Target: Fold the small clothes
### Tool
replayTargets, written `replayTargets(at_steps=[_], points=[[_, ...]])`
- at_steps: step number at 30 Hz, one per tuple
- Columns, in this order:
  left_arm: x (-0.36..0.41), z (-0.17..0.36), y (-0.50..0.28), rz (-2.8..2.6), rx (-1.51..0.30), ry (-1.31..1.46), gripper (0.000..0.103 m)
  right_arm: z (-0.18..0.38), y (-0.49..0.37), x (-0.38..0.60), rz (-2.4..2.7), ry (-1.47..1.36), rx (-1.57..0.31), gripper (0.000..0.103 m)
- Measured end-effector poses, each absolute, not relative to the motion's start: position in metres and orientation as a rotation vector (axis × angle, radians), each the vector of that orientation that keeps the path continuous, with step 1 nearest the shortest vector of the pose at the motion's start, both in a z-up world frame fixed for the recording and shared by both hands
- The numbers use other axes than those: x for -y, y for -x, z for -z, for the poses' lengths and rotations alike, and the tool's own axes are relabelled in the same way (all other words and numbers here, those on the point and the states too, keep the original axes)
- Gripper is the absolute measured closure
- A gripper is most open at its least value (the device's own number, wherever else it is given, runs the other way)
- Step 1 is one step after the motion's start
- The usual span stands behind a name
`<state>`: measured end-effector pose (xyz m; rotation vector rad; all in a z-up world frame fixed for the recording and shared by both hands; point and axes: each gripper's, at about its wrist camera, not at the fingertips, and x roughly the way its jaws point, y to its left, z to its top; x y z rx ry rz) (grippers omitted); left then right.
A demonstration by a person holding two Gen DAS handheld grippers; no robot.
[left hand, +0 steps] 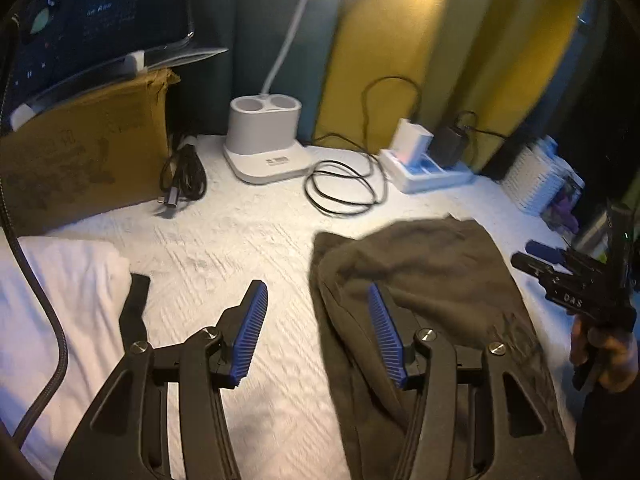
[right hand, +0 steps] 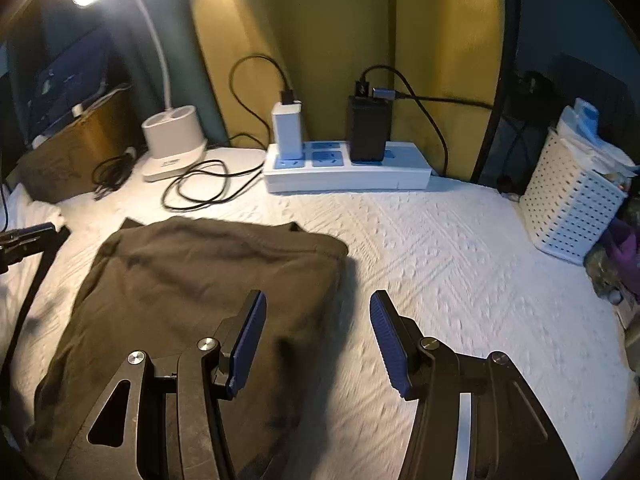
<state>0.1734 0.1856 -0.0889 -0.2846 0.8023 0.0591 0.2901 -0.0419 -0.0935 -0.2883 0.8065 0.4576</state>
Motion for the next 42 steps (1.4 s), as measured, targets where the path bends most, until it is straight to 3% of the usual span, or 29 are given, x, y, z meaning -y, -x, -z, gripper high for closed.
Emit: replayTargets(at_steps=[13,25,40,41,42], points=[[-0.117,0.126,-0.101,0.027,-0.896,0.202,0.051,0.092,-0.206,0.046,-0.486,0.315,-0.796,0.046],[-0.075,0.125,-0.093,0.017,-0.877,0.083,0.051,0.104,-0.168,0.076,-0.468,0.294,-0.813,0.046],[-0.068,0.140,-0.093,0.088,-0.960,0.303,0.051,0.120,-0.170,0.104,-0.473,0.233,-0.837,0.046],[-0.069,0.140,-0.089,0.093,-0.961,0.314,0.055,0.121,-0.170,0.105,-0.472,0.231,-0.838,0.046],[-0.070,0.140,-0.085,0.096,-0.959,0.312,0.076,0.121,-0.170,0.107,-0.471,0.227,-0.838,0.046]])
